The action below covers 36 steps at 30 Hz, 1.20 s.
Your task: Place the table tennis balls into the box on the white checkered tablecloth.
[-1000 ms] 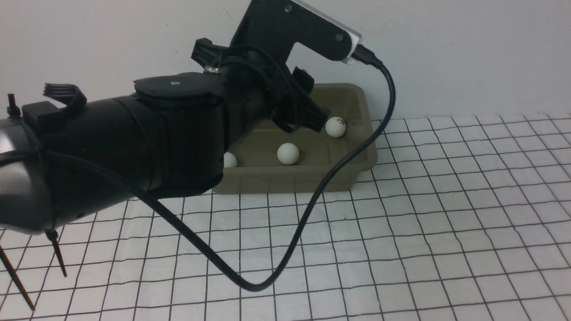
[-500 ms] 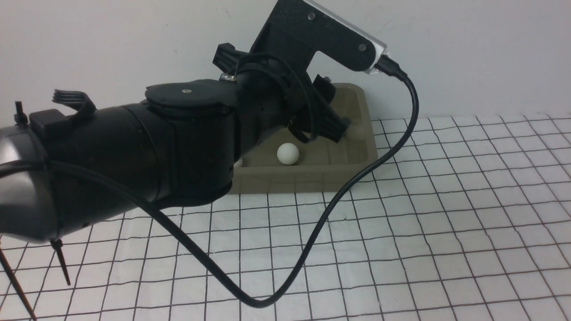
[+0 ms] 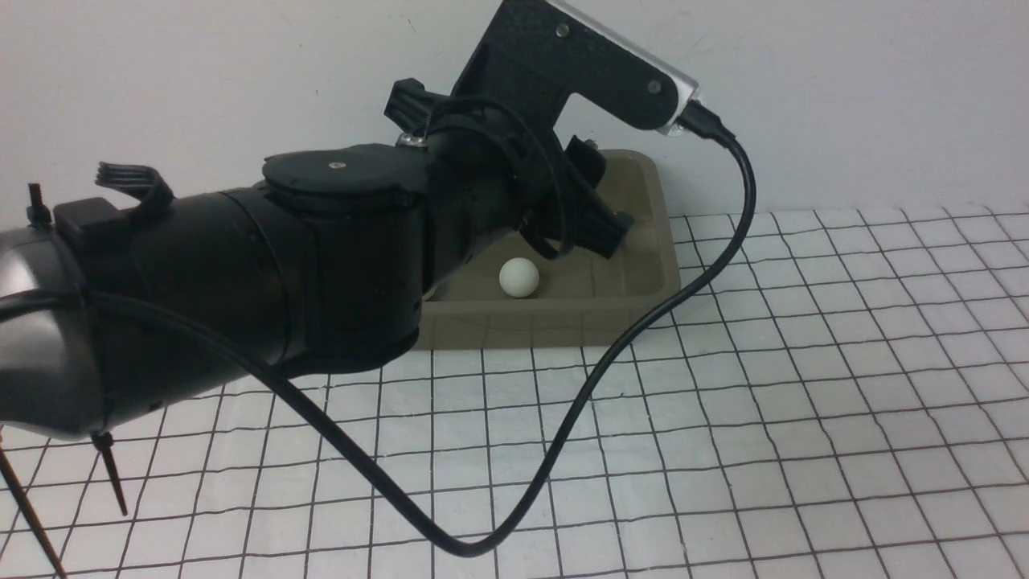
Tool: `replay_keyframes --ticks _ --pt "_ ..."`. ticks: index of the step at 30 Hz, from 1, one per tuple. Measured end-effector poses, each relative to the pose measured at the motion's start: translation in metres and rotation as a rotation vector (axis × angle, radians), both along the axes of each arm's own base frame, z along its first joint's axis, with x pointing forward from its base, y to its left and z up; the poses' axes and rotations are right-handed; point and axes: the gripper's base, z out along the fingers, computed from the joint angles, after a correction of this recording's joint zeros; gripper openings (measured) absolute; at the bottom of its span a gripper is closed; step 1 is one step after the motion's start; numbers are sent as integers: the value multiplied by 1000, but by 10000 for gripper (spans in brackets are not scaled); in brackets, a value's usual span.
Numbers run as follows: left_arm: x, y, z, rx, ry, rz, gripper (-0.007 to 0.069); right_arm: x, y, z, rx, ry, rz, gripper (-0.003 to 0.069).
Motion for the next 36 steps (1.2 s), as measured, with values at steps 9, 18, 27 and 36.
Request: replay_keyframes --ticks 9,18,27,36 --pt "-2 -6 1 -22 2 -68 342 -1 4 -9 82 128 51 -16" --pt "-3 -9 1 -30 1 -99 342 -2 6 -12 75 154 63 -16" --pt "-4 -10 1 -34 2 -117 342 -1 2 -13 -131 100 31 -16" --pt "-4 -11 1 -34 1 -124 342 1 1 -45 -253 158 23 -16"
